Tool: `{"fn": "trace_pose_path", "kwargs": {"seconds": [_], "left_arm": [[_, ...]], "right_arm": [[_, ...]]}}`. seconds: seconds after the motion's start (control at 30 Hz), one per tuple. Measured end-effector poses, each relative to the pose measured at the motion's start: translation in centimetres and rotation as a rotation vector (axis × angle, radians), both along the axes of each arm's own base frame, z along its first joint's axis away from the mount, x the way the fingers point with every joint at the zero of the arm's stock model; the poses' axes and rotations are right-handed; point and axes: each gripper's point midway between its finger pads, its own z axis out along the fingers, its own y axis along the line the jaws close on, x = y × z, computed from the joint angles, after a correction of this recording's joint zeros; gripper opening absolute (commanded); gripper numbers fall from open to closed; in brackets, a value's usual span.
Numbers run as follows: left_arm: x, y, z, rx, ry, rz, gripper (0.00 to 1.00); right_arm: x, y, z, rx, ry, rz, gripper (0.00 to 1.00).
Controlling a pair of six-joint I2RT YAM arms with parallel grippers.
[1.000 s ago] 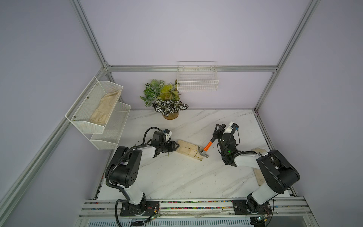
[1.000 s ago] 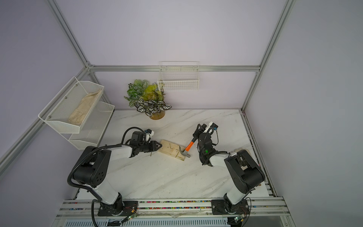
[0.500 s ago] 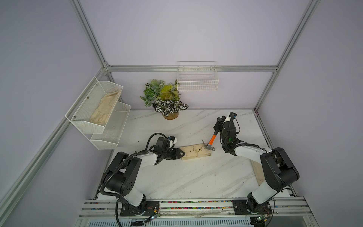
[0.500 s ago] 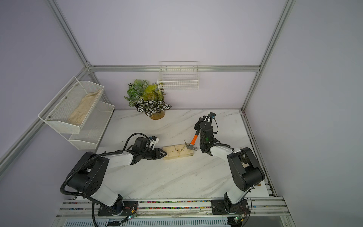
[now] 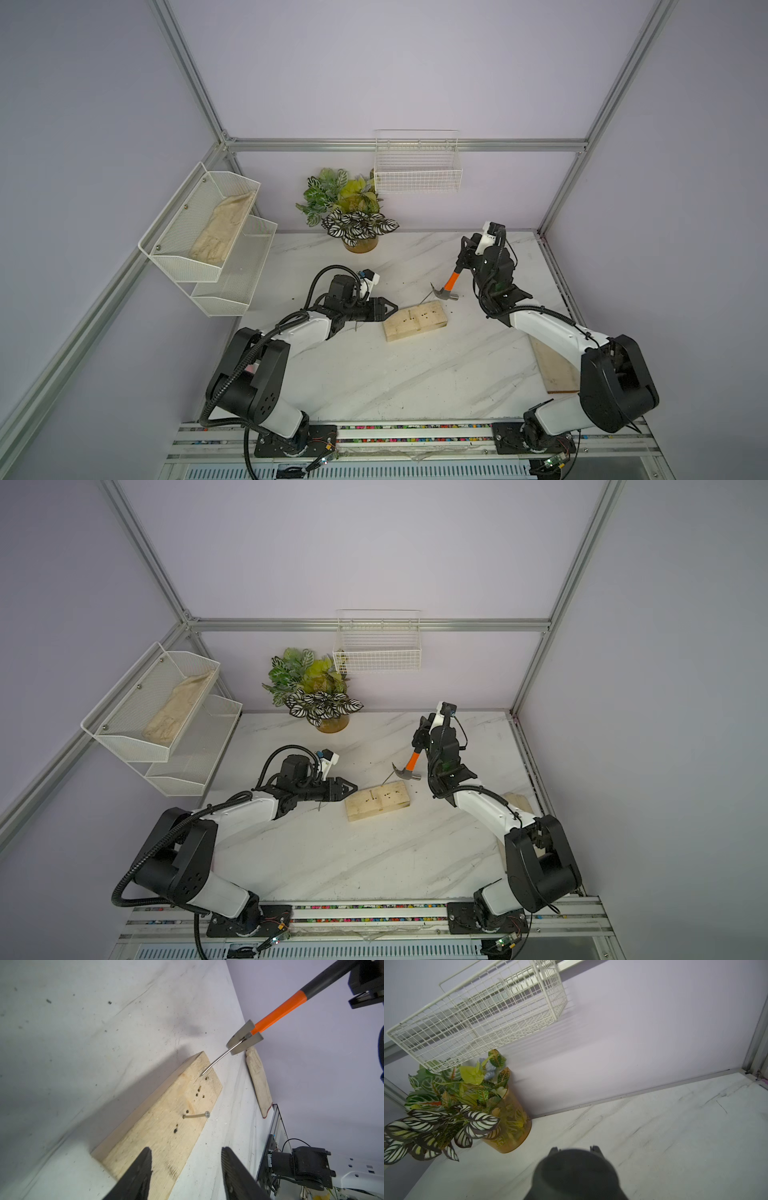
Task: Use a claw hammer to pull out a nail
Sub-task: Pick up the nail with the hammer.
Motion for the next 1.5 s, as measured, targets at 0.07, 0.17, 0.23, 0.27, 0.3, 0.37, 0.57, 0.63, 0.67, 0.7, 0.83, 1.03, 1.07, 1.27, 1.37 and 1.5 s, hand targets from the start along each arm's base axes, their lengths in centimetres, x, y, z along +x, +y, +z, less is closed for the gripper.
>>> {"fn": "trace_pose_path", "kwargs": {"seconds": [0.07,0.17,0.23,0.27,0.3,0.37,0.57,0.63,0.67,0.7,0.83,1.03,1.07,1.27,1.37,1.5], "left_arm": [[-0.2,-1.2,1.2,-0.004,-0.058,-0.057,0.58],[-1.1,-3.3,2.6,-0.014,-0.142,-0.154,0.59],[-1.9,-4.5,3.1,-0.022,-0.180,-0.217,0.59],[-2.2,-5.1,3.1,-0.023,-0.196,-0.246,0.59],[-2.4,-5.4,3.0,-0.023,-0.207,-0.265,0.59],[-2.6,-6.1,2.5,-0.019,-0.220,-0.302,0.59],[-2.3,-6.6,1.0,-0.009,-0.209,-0.330,0.58],[-2.2,-6.8,0.9,-0.012,-0.213,-0.333,0.57],[-2.1,-6.9,1.0,-0.015,-0.216,-0.335,0.55],[-1.9,-6.9,1.1,-0.018,-0.221,-0.336,0.52],[-1.4,-7.5,1.6,-0.034,-0.237,-0.350,0.31],[-1.5,-8.0,1.8,-0.062,-0.240,-0.379,0.07],[-1.6,-8.0,1.9,-0.064,-0.247,-0.386,0.04],[-1.7,-8.1,2.2,-0.080,-0.253,-0.400,0.00],[-1.5,-7.8,2.5,-0.102,-0.238,-0.390,0.00],[-1.1,-7.2,2.7,-0.124,-0.226,-0.374,0.00]], "right_arm": [[-0.5,0.3,0.8,0.007,-0.009,0.027,0.00],[-1.2,0.8,1.6,0.018,-0.011,0.069,0.00],[-1.7,1.1,2.1,0.028,-0.011,0.096,0.00],[-1.9,1.3,2.3,0.037,-0.012,0.115,0.00],[-2.1,1.5,2.5,0.046,-0.013,0.127,0.00],[-2.4,1.9,2.9,0.062,-0.016,0.154,0.00],[-3.0,2.9,2.8,0.099,0.004,0.215,0.00],[-3.0,3.1,2.7,0.105,0.012,0.228,0.00],[-3.1,3.2,2.6,0.108,0.016,0.235,0.00],[-3.1,3.3,2.6,0.110,0.017,0.238,0.00],[-3.2,3.5,2.6,0.121,0.020,0.250,0.00],[-3.0,3.5,2.3,0.121,0.027,0.247,0.00],[-3.0,3.5,2.1,0.118,0.029,0.245,0.00],[-2.7,3.3,1.8,0.108,0.034,0.235,0.00],[-2.9,3.6,2.1,0.085,0.015,0.257,0.00],[-3.7,4.2,2.8,0.048,-0.026,0.315,0.00]]}}
